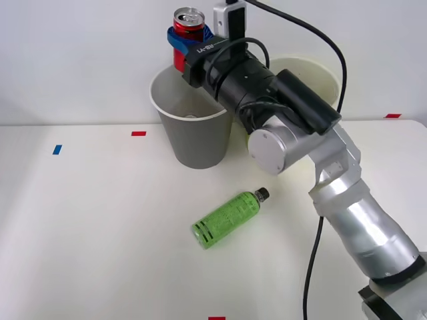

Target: Put cans in the gray bin, plastic bottles in the light green bin

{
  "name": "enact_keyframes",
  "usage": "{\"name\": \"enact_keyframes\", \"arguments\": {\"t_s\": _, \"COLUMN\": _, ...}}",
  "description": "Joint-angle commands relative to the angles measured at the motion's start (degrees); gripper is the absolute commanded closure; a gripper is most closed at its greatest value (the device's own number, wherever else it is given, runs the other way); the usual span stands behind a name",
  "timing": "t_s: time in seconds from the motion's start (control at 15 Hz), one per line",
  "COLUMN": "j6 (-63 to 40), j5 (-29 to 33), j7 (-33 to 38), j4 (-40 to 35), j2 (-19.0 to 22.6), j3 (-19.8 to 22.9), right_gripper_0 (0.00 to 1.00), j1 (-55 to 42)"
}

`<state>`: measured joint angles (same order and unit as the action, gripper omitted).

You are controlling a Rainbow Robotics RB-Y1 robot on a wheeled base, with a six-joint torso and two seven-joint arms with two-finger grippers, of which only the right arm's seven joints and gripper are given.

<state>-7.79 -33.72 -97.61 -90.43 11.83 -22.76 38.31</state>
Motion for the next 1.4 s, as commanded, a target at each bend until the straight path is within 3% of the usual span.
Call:
{"name": "enact_keyframes", "arguments": {"t_s": 0.07, "j6": 3.0, "j5": 0.5, "j7": -0.2, "j4": 3.7, "j2": 0.1, "j3": -1.5, "right_gripper_0": 1.0, "j1": 1.4}}
{"name": "enact_keyframes", "arguments": {"t_s": 0.2, "j6": 3.0, "j5": 0.8, "j7": -0.5, "j4": 3.8, "j2": 0.4, "j3": -1.7, "right_gripper_0": 1.0, "j1": 1.4}}
{"name": "enact_keyframes", "arguments": {"t_s": 0.27, "j6": 3.0, "j5": 0.9, "j7": -0.6, "j4": 3.8, "j2": 0.5, "j3": -1.7, "right_gripper_0": 0.9, "j1": 1.4}}
{"name": "enact_keyframes", "arguments": {"t_s": 0.33, "j6": 3.0, "j5": 1.0, "j7": -0.6, "j4": 3.7, "j2": 0.6, "j3": -1.7, "right_gripper_0": 0.35, "j1": 1.4}}
{"name": "enact_keyframes", "arguments": {"t_s": 0.4, "j6": 3.0, "j5": 1.0, "j7": -0.5, "j4": 3.8, "j2": 0.7, "j3": -1.7, "right_gripper_0": 0.0, "j1": 1.4}}
{"name": "enact_keyframes", "arguments": {"t_s": 1.0, "j6": 6.0, "j5": 2.9, "j7": -2.4, "j4": 1.8, "j2": 3.2, "j3": -2.7, "right_gripper_0": 0.0, "j1": -2.9}}
{"name": "enact_keyframes", "arguments": {"t_s": 1.4, "j6": 6.7, "j5": 6.1, "j7": -5.8, "j4": -20.5, "j2": 8.6, "j3": -0.6, "right_gripper_0": 0.0, "j1": -23.0}}
